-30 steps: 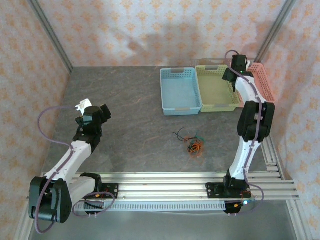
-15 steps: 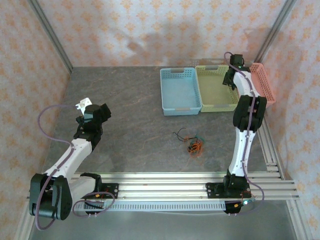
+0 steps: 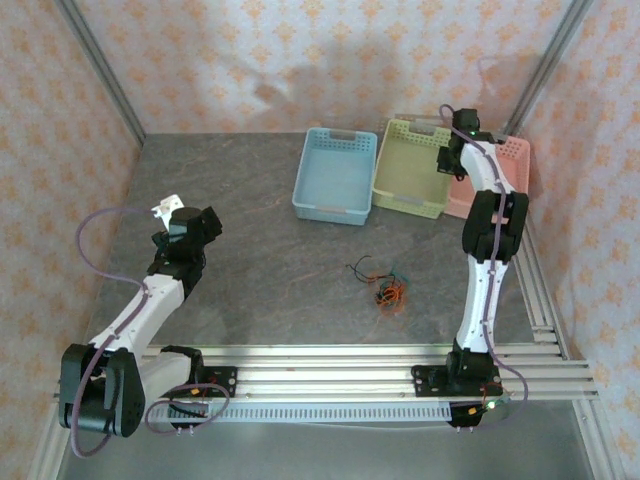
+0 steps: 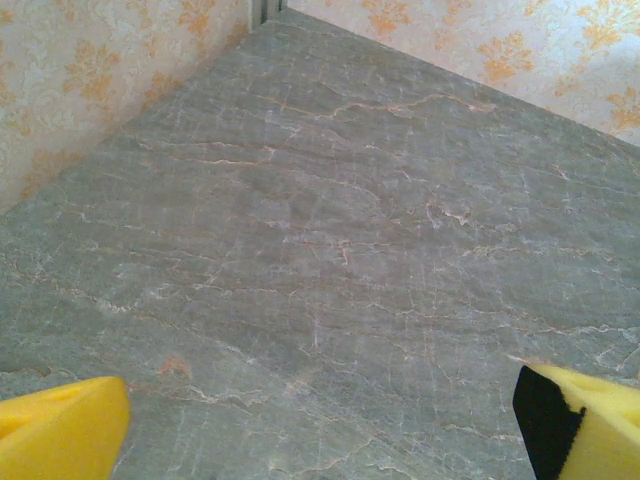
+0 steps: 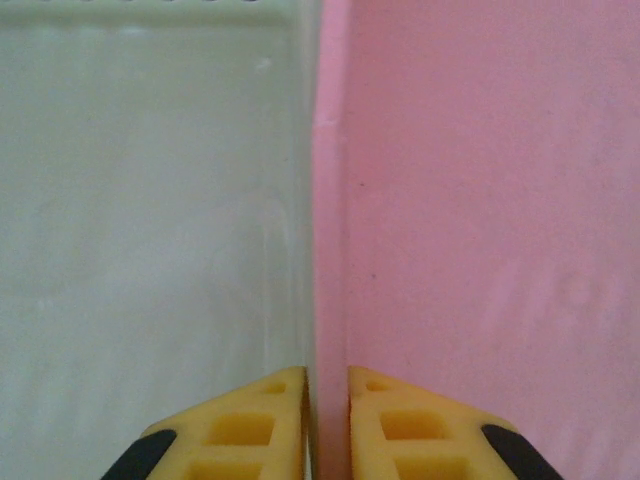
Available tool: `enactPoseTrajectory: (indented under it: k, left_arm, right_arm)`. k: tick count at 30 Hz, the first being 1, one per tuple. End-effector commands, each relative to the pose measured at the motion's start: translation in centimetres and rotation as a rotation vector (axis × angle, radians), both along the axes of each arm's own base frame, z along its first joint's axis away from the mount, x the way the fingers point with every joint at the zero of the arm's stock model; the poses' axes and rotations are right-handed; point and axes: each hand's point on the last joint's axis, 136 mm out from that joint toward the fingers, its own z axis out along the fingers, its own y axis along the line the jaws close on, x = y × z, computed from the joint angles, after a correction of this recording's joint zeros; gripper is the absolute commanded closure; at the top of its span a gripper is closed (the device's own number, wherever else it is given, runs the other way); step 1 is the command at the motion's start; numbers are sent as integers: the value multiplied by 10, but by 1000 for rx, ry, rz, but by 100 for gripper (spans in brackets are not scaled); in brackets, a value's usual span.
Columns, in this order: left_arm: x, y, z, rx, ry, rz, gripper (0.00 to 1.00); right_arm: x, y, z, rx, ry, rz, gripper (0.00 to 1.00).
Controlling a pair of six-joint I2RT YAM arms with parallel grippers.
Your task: Untangle the cables
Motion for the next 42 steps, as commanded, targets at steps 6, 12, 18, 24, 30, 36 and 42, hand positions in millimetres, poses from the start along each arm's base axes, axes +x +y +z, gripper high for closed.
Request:
enactPoseTrajectory:
  k: [6,12,18,24,30,36,42]
  left_arm:
    - [-1,9,7,6,-4,47,0]
    - [-1,8,6,3,-4,46,0]
    - [-1,8,6,1,-5,43,0]
    - [0,7,6,1,-2,41,0]
    - [0,7,5,2,0,39,0]
    - [0,7,5,0,1,38,0]
    - [0,7,5,0,1,36,0]
  right_arm:
    - [-7,50,2,16,31,58,87]
    - [-7,77,0,23,30,86,88]
    - [-3,103,-5,25,31,130,88]
    - [3,123,-7,28,28,165,88]
    - [8,140,-9,33,27,198,88]
    - [11,161,-9,25,22,245,88]
    - [13,171,-12,37,21,269,88]
